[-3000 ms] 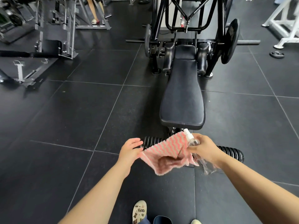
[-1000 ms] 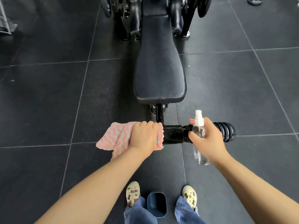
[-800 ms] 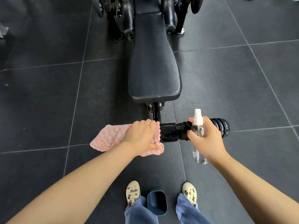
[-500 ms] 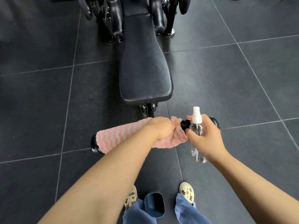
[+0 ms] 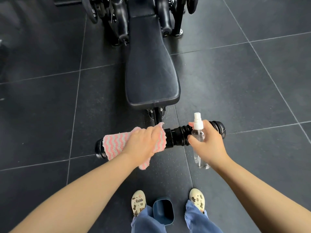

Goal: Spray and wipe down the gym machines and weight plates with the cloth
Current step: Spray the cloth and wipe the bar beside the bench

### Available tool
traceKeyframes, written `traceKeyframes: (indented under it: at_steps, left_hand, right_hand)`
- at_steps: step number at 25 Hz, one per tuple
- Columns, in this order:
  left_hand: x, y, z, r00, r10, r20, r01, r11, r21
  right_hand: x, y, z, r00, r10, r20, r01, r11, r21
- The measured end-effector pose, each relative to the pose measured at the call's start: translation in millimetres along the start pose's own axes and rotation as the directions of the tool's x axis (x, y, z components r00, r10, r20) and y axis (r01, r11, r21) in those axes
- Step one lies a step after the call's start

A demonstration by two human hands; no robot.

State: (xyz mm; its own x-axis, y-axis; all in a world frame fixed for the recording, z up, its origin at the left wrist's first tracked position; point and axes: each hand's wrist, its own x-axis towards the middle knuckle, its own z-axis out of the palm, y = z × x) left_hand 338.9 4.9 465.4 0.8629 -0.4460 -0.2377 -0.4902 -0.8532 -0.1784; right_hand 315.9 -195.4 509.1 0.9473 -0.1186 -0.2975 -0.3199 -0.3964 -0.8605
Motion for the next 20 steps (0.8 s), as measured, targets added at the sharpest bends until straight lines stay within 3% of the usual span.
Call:
traceKeyframes:
  at_steps: [5, 9, 14, 20]
  left_hand:
    - [8, 28, 8, 0.975, -0.138, -0.172, 0.124, 0.988, -0.087]
    - [40, 64, -6, 0.975, -0.133, -0.18, 0.102, 0.98, -0.172]
    - [28, 47, 0, 0.98, -0.041, -0.196, 0.028, 0.997, -0.067]
    - [-31, -8, 16, 0.987, -0.068, -0.149, 0.082, 0.993, 0.089]
  right_hand:
    - [1, 6, -8, 0.999, 0.002, -0.034, -0.001, 1.0, 0.019]
    - [-4, 7, -14, 0.998, -0.028, -0.06, 0.027, 1.0, -0.005]
    - [-11, 4, -14, 0.998, -0.058, -0.038, 0.057, 0.998, -0.025]
    - [-17, -9, 16, 0.988, -0.092, 0.124, 0.101, 0.993, -0.066]
